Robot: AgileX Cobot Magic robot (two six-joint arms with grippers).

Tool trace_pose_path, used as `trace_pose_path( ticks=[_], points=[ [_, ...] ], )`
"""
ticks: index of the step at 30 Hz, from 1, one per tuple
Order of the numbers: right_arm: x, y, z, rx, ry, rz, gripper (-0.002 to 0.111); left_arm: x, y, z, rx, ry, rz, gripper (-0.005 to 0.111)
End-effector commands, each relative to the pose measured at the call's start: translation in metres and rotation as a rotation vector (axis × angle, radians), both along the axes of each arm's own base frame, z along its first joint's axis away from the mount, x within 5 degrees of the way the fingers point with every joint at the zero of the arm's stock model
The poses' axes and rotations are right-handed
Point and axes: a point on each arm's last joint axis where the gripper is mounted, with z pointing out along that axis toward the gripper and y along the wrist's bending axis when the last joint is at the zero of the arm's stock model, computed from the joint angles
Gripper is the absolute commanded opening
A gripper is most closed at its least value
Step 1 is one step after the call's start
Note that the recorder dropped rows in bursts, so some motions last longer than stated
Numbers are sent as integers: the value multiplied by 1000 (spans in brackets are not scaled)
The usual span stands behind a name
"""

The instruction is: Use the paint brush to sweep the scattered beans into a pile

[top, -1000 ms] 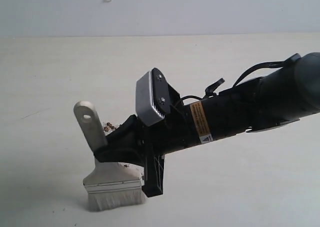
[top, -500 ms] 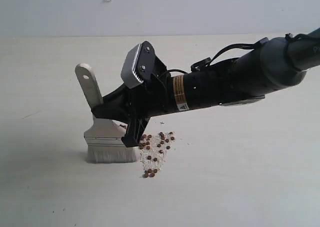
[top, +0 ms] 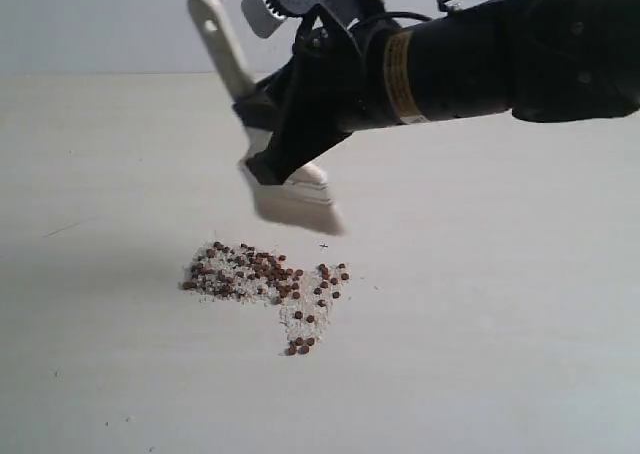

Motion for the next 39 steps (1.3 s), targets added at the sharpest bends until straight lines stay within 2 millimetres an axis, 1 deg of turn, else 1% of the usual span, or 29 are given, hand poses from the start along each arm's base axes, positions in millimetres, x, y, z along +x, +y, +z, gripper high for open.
trace_pose_path(
  ticks=[1,2,3,4,6,7,8,9,10,11,12,13,14,17,18,23,29,35,37,39],
  points=[
    [-17,-23,11,-164,-94,-466,0,0,0,2,-17,-15,4,0],
    [-26,-26,6,-190,-97,-610,0,0,0,2,-17,-15,4,0],
    [-30,-28,3,-196,-116,-689,0,0,0,2,-17,-15,4,0],
    [-41,-28,-5,-178,-159,-819,0,0,0,2,-17,-15,4,0],
    [-53,-26,-16,-104,-176,-949,0,0,0,2,-19,-14,4,0],
    [-59,-23,-23,-62,-174,-987,0,0,0,2,-19,-14,4,0],
    [-68,-12,-37,-16,-172,-1013,0,0,0,2,-19,-14,4,0],
    [-72,-5,-45,-2,-179,-1015,0,0,0,2,-19,-14,4,0],
    [-78,7,-59,-47,-217,-1009,0,0,0,2,-19,-14,4,0],
    [-81,14,-66,-70,-239,-1026,0,0,0,2,-19,-14,4,0],
    [-86,27,-79,-105,-268,-1040,0,0,0,2,-19,-14,4,0],
    [-88,34,-88,-125,-265,-1032,0,0,0,2,-19,-14,4,0],
    [-90,45,-103,-160,-256,-1031,0,0,0,2,-19,-14,4,0],
    [-89,61,-121,-185,-228,-1059,0,0,0,2,-19,-14,4,0],
    [-88,64,-124,-185,-220,-1067,0,0,0,2,-19,-14,4,0],
    [-83,84,-124,-135,-177,-1061,0,0,0,2,-19,-14,4,0],
    [-76,113,-110,-30,-122,-1045,0,0,0,2,-19,-14,4,0],
    [-72,125,-104,15,-133,-1039,0,0,0,2,-19,-14,4,0],
    [-70,128,-96,40,-153,-1054,0,0,0,2,-19,-14,4,0],
    [-71,131,-89,15,-197,-1047,0,0,0,2,-19,-14,4,0]
  ],
)
